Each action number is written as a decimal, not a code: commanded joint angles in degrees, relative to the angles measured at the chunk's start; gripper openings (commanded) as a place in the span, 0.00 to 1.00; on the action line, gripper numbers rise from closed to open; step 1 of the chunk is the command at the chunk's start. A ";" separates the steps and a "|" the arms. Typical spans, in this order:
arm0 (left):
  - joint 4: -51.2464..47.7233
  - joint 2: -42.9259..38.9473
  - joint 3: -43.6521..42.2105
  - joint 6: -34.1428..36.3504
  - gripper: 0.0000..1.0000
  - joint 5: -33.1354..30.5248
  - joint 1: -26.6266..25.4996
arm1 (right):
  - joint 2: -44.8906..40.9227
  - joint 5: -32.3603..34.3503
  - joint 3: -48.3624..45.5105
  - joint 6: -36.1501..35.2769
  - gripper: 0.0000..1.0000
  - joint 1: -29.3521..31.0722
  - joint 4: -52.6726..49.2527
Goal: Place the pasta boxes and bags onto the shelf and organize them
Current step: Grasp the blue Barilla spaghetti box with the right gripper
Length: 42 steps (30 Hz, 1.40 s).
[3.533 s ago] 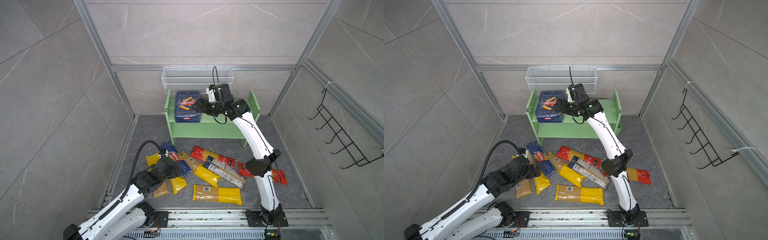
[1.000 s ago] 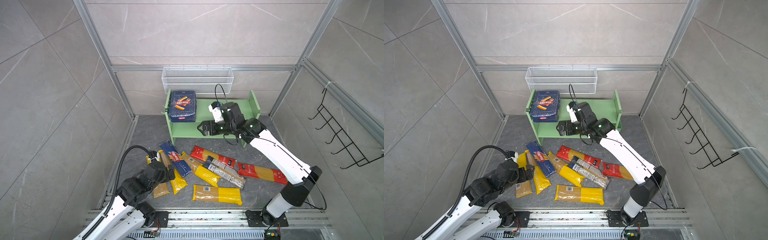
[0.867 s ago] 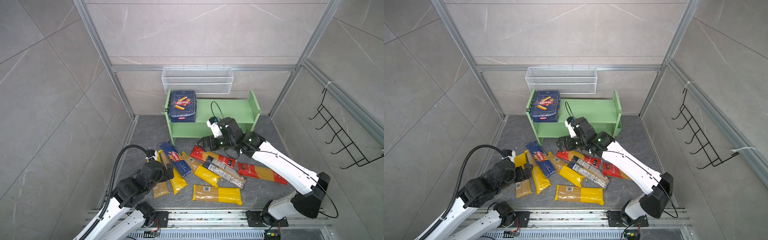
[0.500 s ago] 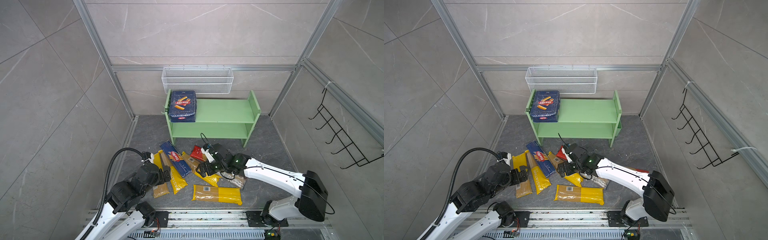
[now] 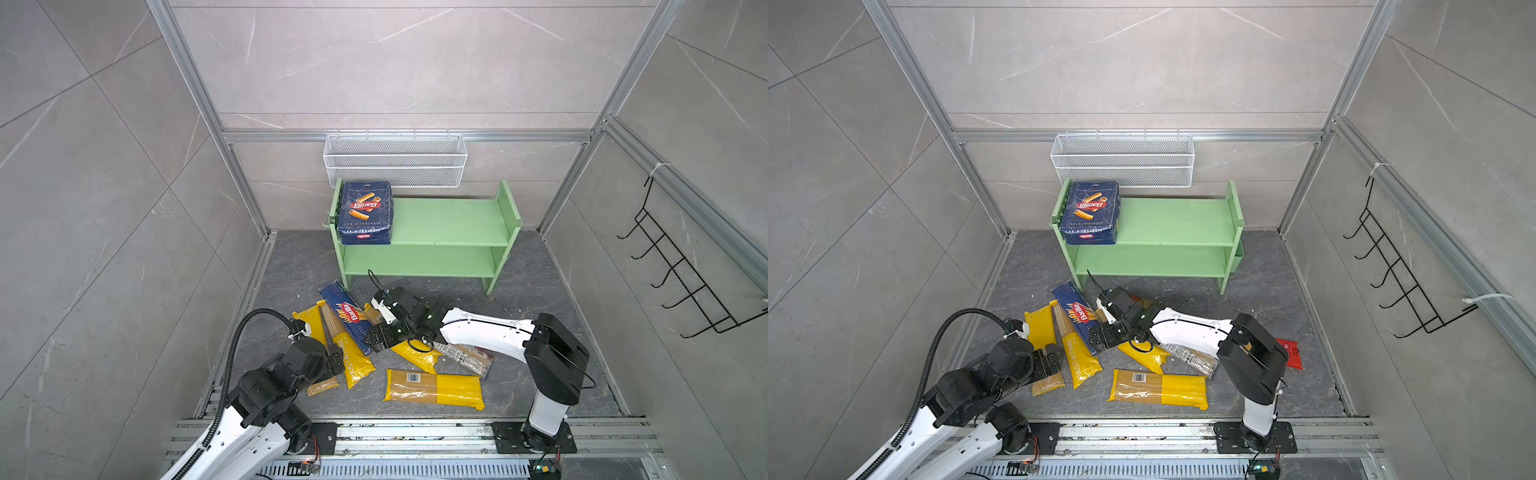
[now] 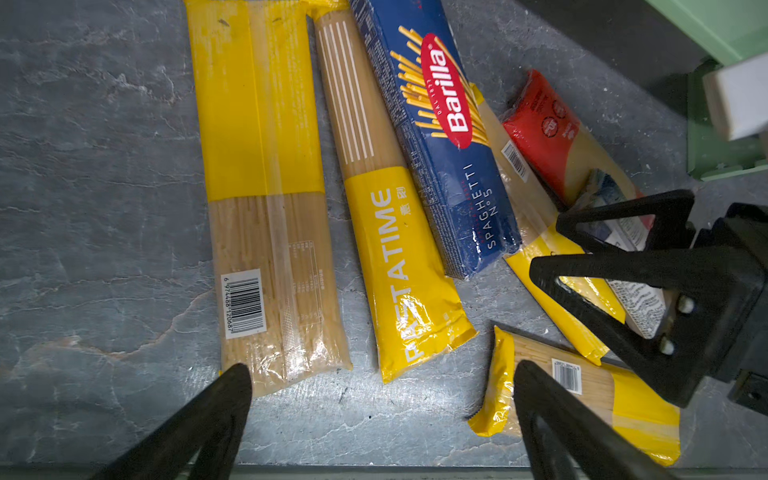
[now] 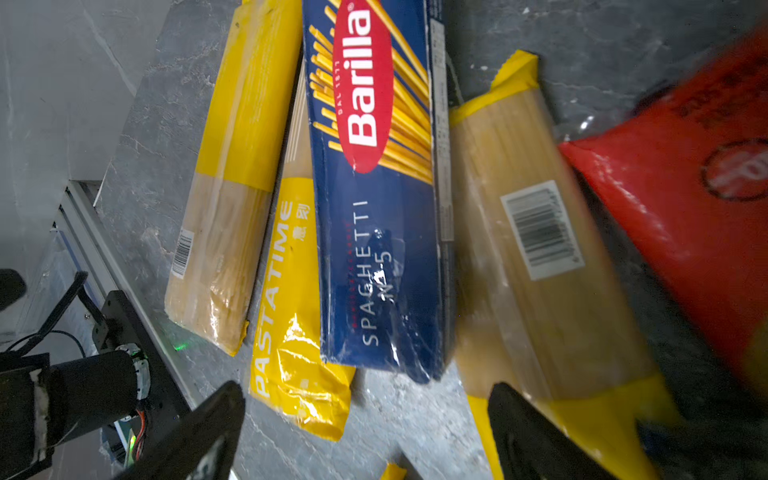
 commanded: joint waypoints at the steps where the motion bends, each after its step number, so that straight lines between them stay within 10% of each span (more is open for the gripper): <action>1: 4.72 1.03 -1.94 -1.86 1.00 0.92 0.15 | 3.50 -4.17 2.33 1.74 0.95 -0.40 1.60; 31: 1.94 -8.49 -8.65 -7.21 1.00 -2.84 0.11 | 20.78 -8.48 12.67 2.49 0.94 -0.88 -3.23; 42: 1.66 -10.26 -9.28 -7.79 1.00 -2.60 0.17 | 25.51 -9.89 15.92 2.58 0.80 -0.65 -5.69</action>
